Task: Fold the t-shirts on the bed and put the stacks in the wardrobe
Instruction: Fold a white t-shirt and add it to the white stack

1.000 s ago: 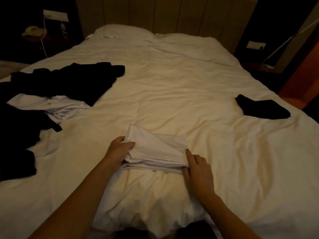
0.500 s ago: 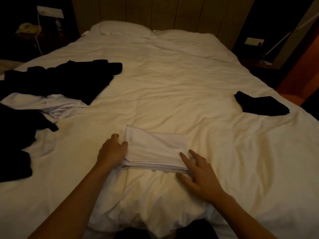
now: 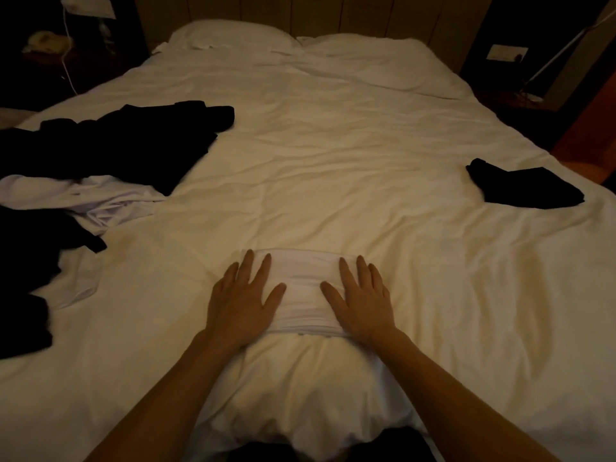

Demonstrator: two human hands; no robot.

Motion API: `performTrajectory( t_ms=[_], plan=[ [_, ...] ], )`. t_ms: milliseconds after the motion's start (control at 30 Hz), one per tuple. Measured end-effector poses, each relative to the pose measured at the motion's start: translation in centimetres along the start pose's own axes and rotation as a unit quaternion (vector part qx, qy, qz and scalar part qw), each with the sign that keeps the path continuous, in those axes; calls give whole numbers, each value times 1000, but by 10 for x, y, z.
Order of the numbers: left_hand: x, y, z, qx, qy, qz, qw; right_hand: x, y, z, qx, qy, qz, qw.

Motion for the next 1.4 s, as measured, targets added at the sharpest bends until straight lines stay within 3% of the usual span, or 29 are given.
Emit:
performTrajectory(
  t_ms=[67, 167, 300, 400, 567, 733, 900, 1033, 1167, 1400],
  plan=[
    [5, 2, 0, 4, 33, 28, 999, 8, 2, 0, -37, -70, 13, 997],
    [16, -6, -15, 106, 205, 65, 971, 23, 3, 13, -136, -191, 58, 970],
    [13, -20, -34, 232, 343, -17, 910, 13, 1, 35, -267, -331, -35, 904],
    [12, -13, -34, 284, 465, -50, 837, 16, 5, 33, -269, -408, -50, 871],
    [20, -5, -8, 212, 540, -77, 811, 39, 14, 31, -222, -414, 21, 883],
    [24, -21, 30, 171, 537, -36, 825, 77, 11, 57, -200, -399, 76, 891],
    [18, -59, 110, 135, 541, -6, 830, 117, -22, 124, -235, -442, 101, 860],
    [-7, -108, 181, 118, 538, -13, 834, 126, -60, 201, -256, -431, 38, 864],
    [-27, -141, 245, 126, 538, -29, 833, 146, -92, 267, -276, -421, 78, 861],
    [-29, -149, 327, 163, 533, -71, 827, 191, -99, 323, -303, -417, 97, 852]
  ],
)
Point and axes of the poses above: each hand's wrist, its own y-axis away from the middle knuckle, its own x-axis out of the back of the hand, z = x × y, the point moved 6 cm from there along -y, towards the middle knuckle, and after that the axes turned 7 degrees about z, right-handed, at the moved point
